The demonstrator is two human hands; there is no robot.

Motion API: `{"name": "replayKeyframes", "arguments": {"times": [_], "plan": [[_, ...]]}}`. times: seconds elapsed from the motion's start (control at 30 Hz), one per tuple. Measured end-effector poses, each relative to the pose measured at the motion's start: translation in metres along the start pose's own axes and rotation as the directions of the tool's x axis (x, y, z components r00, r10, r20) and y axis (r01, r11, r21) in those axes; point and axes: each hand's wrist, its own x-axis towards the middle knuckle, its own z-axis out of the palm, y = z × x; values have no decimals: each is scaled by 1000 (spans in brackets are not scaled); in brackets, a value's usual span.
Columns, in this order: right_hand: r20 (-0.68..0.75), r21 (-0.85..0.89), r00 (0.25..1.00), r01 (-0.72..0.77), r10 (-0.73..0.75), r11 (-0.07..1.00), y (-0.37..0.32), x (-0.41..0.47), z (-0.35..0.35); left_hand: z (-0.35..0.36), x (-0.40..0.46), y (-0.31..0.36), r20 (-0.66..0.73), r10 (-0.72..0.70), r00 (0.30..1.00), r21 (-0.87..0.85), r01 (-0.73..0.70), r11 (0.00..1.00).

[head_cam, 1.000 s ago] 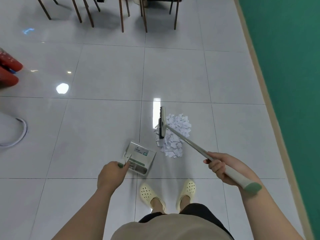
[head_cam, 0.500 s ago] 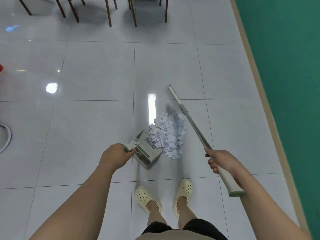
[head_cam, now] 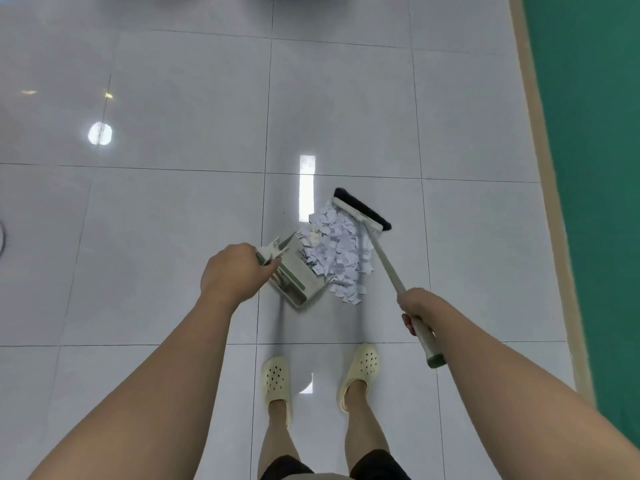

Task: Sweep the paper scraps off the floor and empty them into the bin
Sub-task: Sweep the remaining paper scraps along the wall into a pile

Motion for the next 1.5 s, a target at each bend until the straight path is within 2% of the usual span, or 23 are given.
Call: {"name": "replayKeyframes", "arguments": {"times": [0.13, 0.23, 0.33, 0.43, 0.57, 0.77, 1.1, 1.5], "plan": [[23, -190, 998, 69, -66, 979, -2, -4, 47, -3, 2, 0, 2, 16, 1000, -10, -16, 1000], [105, -274, 991, 111, -85, 955, 4, -7, 71, -2, -2, -1, 2, 20, 1000, -8, -20, 1000], [96, -294, 994, 77, -50, 953, 8, -13, 84, -1, -5, -5, -15, 26, 1000, -4, -26, 1000], [121, -215, 986, 136, -111, 967, 15, -25, 91, -1, -7, -9, -30, 41, 999, -5, -41, 999], [126, -134, 990, 84, -67, 987, 23, -37, 96, -2, -12, -14, -43, 44, 998, -1, -45, 999], [243, -192, 970, 38, 10, 981, 45, -54, 107, 1, -20, -14, -51, 67, 996, -7, -67, 998], [340, -124, 940, 6, 36, 992, 92, -71, 129, 1, -24, -12, -70, 88, 994, -6, -89, 996], [191, 127, 977, 74, -98, 989, 151, -103, 108, 13, -43, -25, -96, 108, 990, 8, -108, 994]]}}
